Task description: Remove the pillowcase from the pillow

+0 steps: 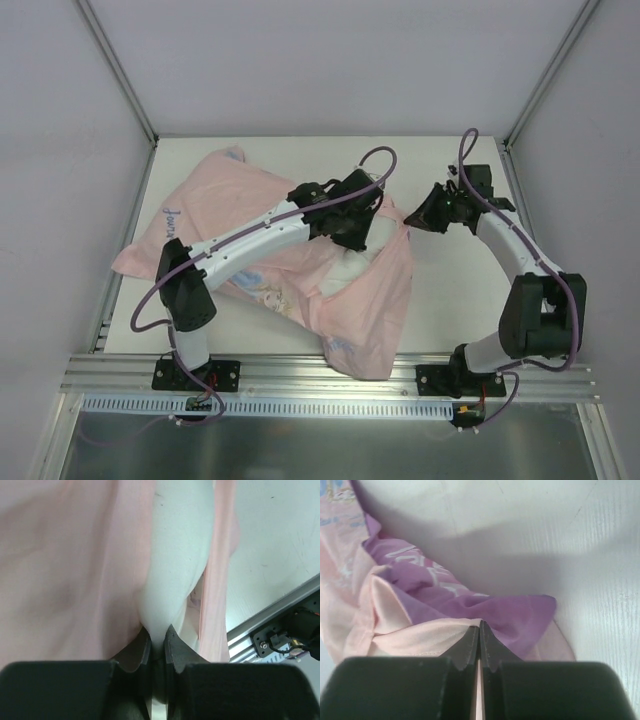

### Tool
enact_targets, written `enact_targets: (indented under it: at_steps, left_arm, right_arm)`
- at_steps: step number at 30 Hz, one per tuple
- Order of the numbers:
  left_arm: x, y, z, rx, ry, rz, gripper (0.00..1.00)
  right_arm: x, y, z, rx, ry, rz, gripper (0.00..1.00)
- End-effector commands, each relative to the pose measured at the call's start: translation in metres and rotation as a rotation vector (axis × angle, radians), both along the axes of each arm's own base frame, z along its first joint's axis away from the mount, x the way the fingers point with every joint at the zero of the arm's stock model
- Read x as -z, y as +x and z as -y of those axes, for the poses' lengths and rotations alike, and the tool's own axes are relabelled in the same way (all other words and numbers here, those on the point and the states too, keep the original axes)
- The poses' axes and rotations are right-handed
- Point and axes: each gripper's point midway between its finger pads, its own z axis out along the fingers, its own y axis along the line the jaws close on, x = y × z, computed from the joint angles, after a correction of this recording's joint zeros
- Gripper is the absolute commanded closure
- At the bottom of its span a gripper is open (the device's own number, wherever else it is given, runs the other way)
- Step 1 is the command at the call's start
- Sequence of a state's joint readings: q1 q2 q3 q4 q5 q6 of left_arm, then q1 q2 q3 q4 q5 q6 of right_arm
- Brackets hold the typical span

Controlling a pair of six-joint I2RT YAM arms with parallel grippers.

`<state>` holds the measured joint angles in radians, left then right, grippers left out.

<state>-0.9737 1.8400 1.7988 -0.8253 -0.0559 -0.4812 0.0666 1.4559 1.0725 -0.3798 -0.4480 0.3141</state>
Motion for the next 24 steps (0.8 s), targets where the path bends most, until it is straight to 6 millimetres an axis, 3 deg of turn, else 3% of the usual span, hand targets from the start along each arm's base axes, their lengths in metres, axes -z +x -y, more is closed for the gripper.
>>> enact_targets:
  at_steps: [1, 7, 12, 14, 15, 16, 17, 18, 19, 20, 21, 23, 24]
  left_arm:
    - [-0.051, -0.057, -0.019, 0.096, -0.118, -0.082, 1.00]
    - [-0.082, -0.071, -0.029, 0.120, -0.242, -0.038, 1.00]
    - [-0.109, -0.062, -0.022, 0.093, -0.315, 0.017, 1.00]
    - [-0.116, -0.048, -0.022, 0.035, -0.329, 0.033, 1.00]
    - [-0.122, -0.037, -0.018, -0.004, -0.344, 0.042, 1.00]
    - [-0.126, -0.028, -0.018, -0.037, -0.355, 0.045, 1.00]
    - [-0.128, -0.011, -0.024, -0.094, -0.364, 0.047, 1.00]
    - [-0.130, 0.003, -0.023, -0.131, -0.371, 0.049, 1.00]
    - [-0.132, 0.014, -0.025, -0.184, -0.388, 0.038, 1.00]
    - [-0.125, 0.034, -0.031, -0.247, -0.385, 0.026, 1.00]
    - [-0.127, 0.043, -0.034, -0.294, -0.406, 0.010, 1.00]
    - [-0.122, 0.061, -0.037, -0.347, -0.422, -0.016, 1.00]
    - [-0.124, 0.070, -0.040, -0.374, -0.434, -0.012, 1.00]
  right_arm:
    - [0.005, 0.049, 0.035, 0.125, -0.059, 0.065, 0.99]
    - [0.047, 0.054, 0.027, 0.090, -0.026, -0.031, 0.99]
    - [0.075, 0.035, 0.015, 0.052, 0.001, -0.093, 0.99]
    - [0.072, 0.023, 0.007, 0.032, 0.014, -0.085, 0.99]
    - [0.083, 0.006, 0.000, 0.014, 0.014, -0.107, 0.99]
    - [0.084, -0.004, -0.004, 0.015, 0.024, -0.113, 0.99]
    - [0.074, -0.011, -0.007, 0.013, 0.031, -0.075, 0.99]
    - [0.087, -0.033, -0.011, 0.009, 0.030, -0.105, 0.99]
    - [0.087, -0.043, -0.011, 0.016, 0.033, -0.103, 0.99]
    - [0.069, -0.051, -0.014, 0.019, 0.053, -0.051, 0.99]
    - [0.075, -0.073, -0.014, 0.016, 0.054, -0.074, 0.99]
    - [0.062, -0.090, -0.012, 0.011, 0.015, -0.012, 0.99]
    - [0.044, -0.104, -0.008, 0.011, -0.006, 0.042, 0.99]
